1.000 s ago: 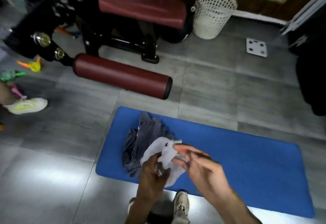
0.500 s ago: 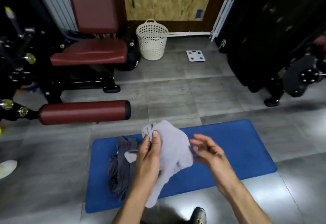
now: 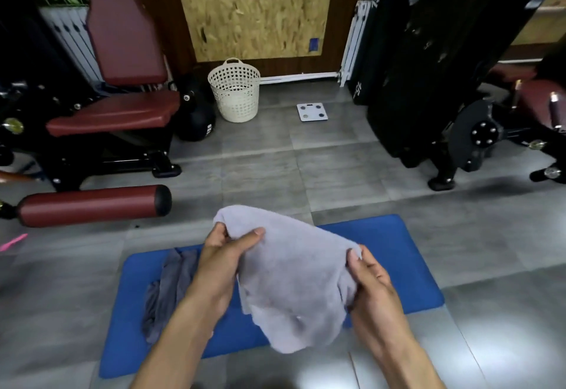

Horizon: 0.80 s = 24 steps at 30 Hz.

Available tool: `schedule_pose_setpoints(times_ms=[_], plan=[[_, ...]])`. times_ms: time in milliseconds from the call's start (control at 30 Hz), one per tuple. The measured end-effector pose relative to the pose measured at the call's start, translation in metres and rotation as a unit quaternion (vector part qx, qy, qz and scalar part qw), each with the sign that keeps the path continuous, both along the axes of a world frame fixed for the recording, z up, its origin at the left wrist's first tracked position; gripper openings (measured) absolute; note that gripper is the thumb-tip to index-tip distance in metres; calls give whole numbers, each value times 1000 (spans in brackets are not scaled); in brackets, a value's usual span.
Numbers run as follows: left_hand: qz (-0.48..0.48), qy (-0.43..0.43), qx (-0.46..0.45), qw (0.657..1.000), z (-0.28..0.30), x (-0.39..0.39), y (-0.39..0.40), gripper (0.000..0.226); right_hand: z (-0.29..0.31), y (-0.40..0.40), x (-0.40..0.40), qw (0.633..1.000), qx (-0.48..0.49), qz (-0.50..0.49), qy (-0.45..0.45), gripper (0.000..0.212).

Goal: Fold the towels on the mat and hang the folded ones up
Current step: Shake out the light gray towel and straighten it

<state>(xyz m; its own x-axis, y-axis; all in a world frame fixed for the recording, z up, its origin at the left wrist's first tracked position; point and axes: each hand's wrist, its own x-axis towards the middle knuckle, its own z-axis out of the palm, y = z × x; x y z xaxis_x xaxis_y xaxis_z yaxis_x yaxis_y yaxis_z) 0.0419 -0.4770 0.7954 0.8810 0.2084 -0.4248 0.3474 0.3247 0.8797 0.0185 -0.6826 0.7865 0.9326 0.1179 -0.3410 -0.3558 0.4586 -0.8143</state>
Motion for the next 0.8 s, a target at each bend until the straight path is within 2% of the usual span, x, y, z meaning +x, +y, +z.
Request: schedule_pose_setpoints(times_ms=[100, 167, 300, 367, 433, 533, 600, 667, 733, 767, 800], plan=[[-15, 57, -22, 998, -13, 3, -41, 24, 27, -53, 11, 999, -7, 52, -11, 18], [-28, 95, -33, 995, -23, 5, -64, 30, 42, -79, 18, 996, 14, 91, -17, 20], [-12, 136, -34, 990, -40, 7, -101, 36, 65, -113, 35, 985, 74, 151, -44, 48], [-2, 112, -30, 993, -45, 10, -121, 49, 71, -124, 47, 982, 91, 158, -55, 59], [4, 56, -8, 998, -41, 10, -141, 49, 74, -131, 62, 981, 125, 137, -49, 66], [-111, -23, -63, 992, -32, 13, -170, 49, 79, -139, 87, 982, 173, 73, -29, 65], [-171, -26, -74, 982, -32, 14, -190, 27, 80, -143, 103, 985, 170, 33, -23, 66], [-226, -27, -47, 973, -38, 22, -202, 51, 80, -145, 120, 986, 164, -8, -21, 68], [-288, -75, -42, 954, -28, 36, -214, 65, 80, -147, 136, 986, 159, -47, -16, 67], [-289, -93, -16, 953, -24, 43, -220, 59, 80, -149, 144, 986, 154, -60, -10, 66], [-251, -90, 18, 964, -20, 53, -226, 42, 80, -151, 152, 987, 145, -70, -4, 65]])
